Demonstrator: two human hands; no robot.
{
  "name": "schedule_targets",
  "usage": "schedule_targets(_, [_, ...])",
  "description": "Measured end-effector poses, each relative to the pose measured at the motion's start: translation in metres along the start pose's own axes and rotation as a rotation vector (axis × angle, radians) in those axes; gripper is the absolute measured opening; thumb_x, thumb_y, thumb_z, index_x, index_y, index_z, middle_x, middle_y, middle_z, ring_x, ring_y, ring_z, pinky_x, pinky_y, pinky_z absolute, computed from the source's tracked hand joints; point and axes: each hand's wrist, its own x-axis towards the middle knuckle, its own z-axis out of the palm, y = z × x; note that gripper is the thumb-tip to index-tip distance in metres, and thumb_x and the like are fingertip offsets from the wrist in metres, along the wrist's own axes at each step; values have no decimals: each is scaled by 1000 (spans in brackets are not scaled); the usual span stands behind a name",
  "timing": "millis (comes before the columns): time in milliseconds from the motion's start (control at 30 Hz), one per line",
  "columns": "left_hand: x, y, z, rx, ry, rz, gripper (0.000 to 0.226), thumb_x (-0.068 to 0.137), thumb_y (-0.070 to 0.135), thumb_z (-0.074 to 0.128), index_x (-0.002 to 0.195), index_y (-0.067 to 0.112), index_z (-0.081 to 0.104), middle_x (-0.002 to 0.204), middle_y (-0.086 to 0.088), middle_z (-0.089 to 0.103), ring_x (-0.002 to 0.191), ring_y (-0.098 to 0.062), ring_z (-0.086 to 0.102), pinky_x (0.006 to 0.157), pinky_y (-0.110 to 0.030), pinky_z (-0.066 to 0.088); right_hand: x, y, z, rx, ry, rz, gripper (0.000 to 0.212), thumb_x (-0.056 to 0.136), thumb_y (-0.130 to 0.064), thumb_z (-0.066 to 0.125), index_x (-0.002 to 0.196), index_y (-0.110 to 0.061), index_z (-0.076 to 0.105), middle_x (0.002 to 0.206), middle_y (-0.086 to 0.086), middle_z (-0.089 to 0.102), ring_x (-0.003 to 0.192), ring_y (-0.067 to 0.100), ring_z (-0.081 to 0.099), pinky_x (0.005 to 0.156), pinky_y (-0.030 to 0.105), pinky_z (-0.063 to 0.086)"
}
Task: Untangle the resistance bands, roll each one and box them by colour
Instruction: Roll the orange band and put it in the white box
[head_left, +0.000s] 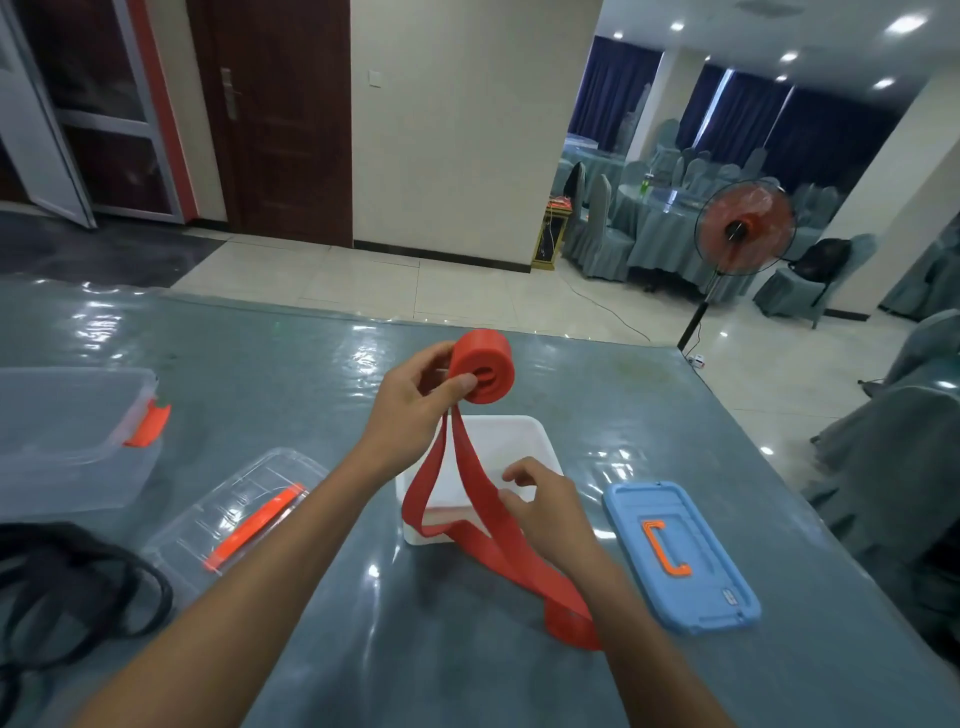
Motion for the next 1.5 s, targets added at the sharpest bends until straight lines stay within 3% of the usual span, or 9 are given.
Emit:
schedule_targets(267, [-20, -42, -19, 218, -207, -86, 30, 89, 15, 75, 117, 25, 68, 102, 8, 74, 97, -13, 69, 91, -33, 55, 1, -38, -20, 346, 82, -95, 55, 92, -26, 71, 141, -37, 50, 129, -24, 60, 111, -8, 61, 81, 8, 50])
schedule_targets(433, [-33, -52, -21, 486, -433, -40, 17, 86, 31, 67, 102, 32, 63, 90, 14, 64, 85, -8, 62, 76, -30, 50, 0, -49, -17, 147, -98, -134, 60, 86, -24, 77, 142, -27, 55, 133, -11, 62, 118, 1, 58, 101, 30, 50])
schedule_targets(533, [-36, -52, -21, 480, -452, -28, 18, 85, 32, 66, 103, 33, 63, 91, 16, 64, 87, -7, 62, 76, -24, 47, -3, -51, -13, 142, -104, -150, 55, 81, -14, 80, 133, -21, 63, 124, -9, 66, 114, 1, 58, 104, 27, 46])
schedule_targets(667, [-42, -52, -18, 359, -329, -34, 33, 82, 32, 74, 115, 31, 68, 103, 16, 69, 97, -8, 65, 86, -24, 52, -4, -48, -13, 282, -8, -108, 51, 79, -6, 80, 125, -23, 68, 117, -13, 70, 110, -3, 62, 93, 17, 49])
schedule_targets(867, [-52, -58, -14, 17, -107, -144, 45, 79, 19, 82, 122, 16, 70, 112, 0, 76, 107, -18, 72, 101, -42, 54, -1, -47, -11, 842, -3, 45, 47, 84, 9, 72, 123, -17, 68, 114, 5, 75, 110, 22, 71, 79, 35, 61])
schedule_targets(1000, [-55, -56, -8, -117, -51, -187, 44, 80, 17, 78, 123, 13, 69, 111, -3, 77, 108, -20, 72, 99, -36, 55, -6, -49, -3, 1002, -59, 81, 42, 89, 7, 68, 127, -12, 64, 117, 9, 74, 110, 28, 71, 86, 39, 61])
schedule_targets(1100, [-56, -57, -7, -57, -27, -185, 41, 81, 18, 77, 122, 14, 70, 109, -1, 77, 105, -18, 72, 99, -40, 55, -13, -53, 4, 890, -35, 27, 43, 91, 6, 65, 129, -15, 61, 121, 4, 71, 113, 25, 69, 89, 37, 59])
schedule_targets(1267, [-55, -56, -13, 27, -79, -172, 35, 85, 14, 74, 120, 13, 70, 107, -3, 76, 104, -21, 72, 101, -49, 53, -18, -52, 2, 231, -17, -312, 58, 92, -6, 68, 142, -30, 52, 148, -12, 49, 137, 4, 45, 104, 34, 49])
schedule_targets(1500, [-55, -48, -7, -78, -65, -161, 43, 80, 20, 79, 121, 15, 70, 112, -1, 75, 106, -20, 71, 98, -41, 55, -15, -57, -5, 561, 102, -182, 52, 82, 6, 72, 118, -32, 70, 119, -9, 70, 117, 10, 64, 92, 23, 54])
